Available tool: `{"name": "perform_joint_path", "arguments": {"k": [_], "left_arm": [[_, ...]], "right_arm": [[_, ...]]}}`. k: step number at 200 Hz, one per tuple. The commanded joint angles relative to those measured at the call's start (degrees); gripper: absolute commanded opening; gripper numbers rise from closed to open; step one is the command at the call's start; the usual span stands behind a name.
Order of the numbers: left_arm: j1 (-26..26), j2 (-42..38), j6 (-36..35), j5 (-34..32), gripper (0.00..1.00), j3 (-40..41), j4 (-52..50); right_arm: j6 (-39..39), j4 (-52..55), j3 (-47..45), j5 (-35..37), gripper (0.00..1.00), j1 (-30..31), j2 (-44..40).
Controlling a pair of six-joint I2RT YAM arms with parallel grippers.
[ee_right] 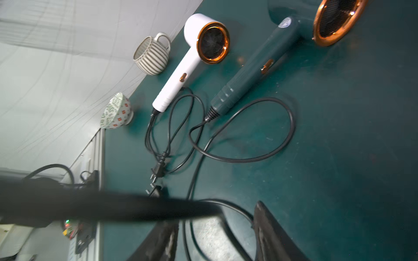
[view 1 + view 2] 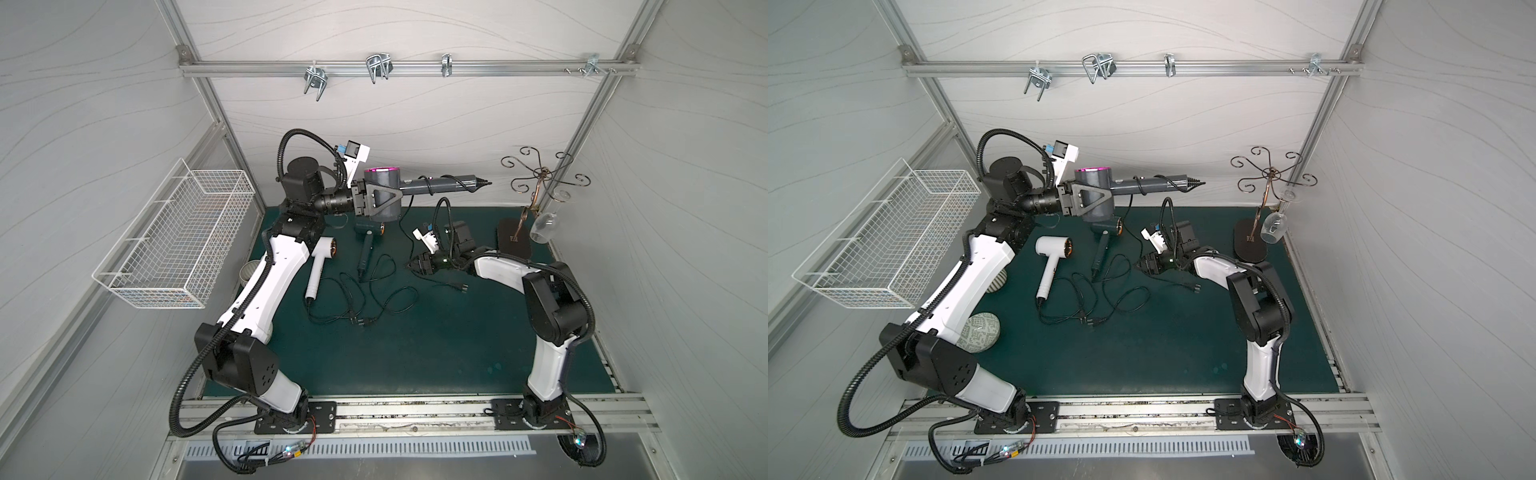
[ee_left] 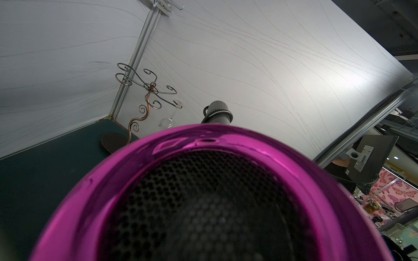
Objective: Wrap the cord around the hair dryer
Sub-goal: Wrap the power cord around the hair dryer.
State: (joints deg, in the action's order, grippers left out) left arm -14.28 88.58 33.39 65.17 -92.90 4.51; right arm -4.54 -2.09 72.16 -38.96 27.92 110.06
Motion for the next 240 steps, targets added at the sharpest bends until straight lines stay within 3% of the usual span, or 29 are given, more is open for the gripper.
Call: {"name": "perform_joint_path", "arguments": {"k": [1,33,61,71,127,163,200,240], "left_arm": [[0.48,-1.04,1.09,0.95,0.00,-3.83,6.67],[0.66,-1.04,1.68,0.89,0.00,-3.82,7.18],[1.31,-1.13,1.68,0.07,0.00,-3.52,7.22],[1.77,-1.12,1.70,-0.57,0.00,-3.29,7.40],[6.29,0.07,3.61,-7.46,0.00,-1.11,9.32],[8.33,1.85,0.47,-11.94,0.00,-2.00,4.30],[9.01,3.65,-7.75,-15.94,0.00,-2.94,-6.25],[9.01,3.20,-12.79,-18.14,0.00,0.32,-11.83]], "right_arm": [[0.74,-2.15,0.08,2.96,0.52,0.69,1.95],[0.38,-1.87,1.19,3.01,0.40,1.17,3.83],[-0.94,-2.30,-0.48,1.57,0.07,1.34,2.99],[-1.04,-2.72,-2.16,1.46,0.00,1.43,1.78],[2.22,2.36,-10.58,3.46,0.00,1.60,-9.70],[6.05,11.70,-11.62,4.06,0.00,2.00,-18.01],[10.65,24.25,-8.41,7.20,0.00,3.55,-27.20],[17.27,39.53,3.34,11.60,0.00,3.57,-33.40]]}}
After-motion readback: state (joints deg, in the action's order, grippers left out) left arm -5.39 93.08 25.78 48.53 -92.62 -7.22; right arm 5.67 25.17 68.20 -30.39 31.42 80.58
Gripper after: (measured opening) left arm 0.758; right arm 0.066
